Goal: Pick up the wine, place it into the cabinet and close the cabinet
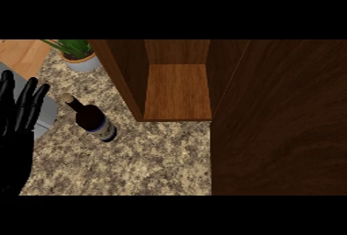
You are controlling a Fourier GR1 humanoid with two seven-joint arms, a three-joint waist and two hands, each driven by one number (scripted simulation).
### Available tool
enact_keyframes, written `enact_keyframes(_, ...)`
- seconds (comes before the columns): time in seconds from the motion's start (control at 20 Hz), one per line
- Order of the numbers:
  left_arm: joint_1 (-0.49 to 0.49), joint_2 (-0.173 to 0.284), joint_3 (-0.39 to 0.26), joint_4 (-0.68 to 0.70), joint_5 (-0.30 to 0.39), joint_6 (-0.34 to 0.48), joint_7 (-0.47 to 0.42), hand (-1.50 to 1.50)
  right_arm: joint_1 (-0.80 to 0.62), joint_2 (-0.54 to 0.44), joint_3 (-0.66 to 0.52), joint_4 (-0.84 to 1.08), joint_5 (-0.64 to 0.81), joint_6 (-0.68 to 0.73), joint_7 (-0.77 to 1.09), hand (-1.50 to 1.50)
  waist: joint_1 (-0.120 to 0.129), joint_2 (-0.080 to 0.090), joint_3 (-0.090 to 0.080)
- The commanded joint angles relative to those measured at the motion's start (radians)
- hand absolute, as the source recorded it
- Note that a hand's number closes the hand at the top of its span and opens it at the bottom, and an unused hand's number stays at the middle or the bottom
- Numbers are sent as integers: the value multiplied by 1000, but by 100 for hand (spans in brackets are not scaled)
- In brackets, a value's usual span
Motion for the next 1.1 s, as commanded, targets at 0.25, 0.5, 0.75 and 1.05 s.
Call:
enact_keyframes(0.25,-195,-21,118,89,-46,154,32,-150,200,-16,-8,-169,-50,65,-16,-150,2,21,11)
enact_keyframes(0.5,-149,-100,62,6,149,279,263,-150,268,-1,187,-230,-192,150,180,-150,5,17,11)
enact_keyframes(0.75,-142,-101,-65,-146,46,397,408,-150,331,-45,170,-481,-273,110,385,-150,8,18,10)
enact_keyframes(1.05,-281,-47,-22,-238,-9,468,631,-150,309,-39,156,-479,-272,96,404,-150,10,20,11)
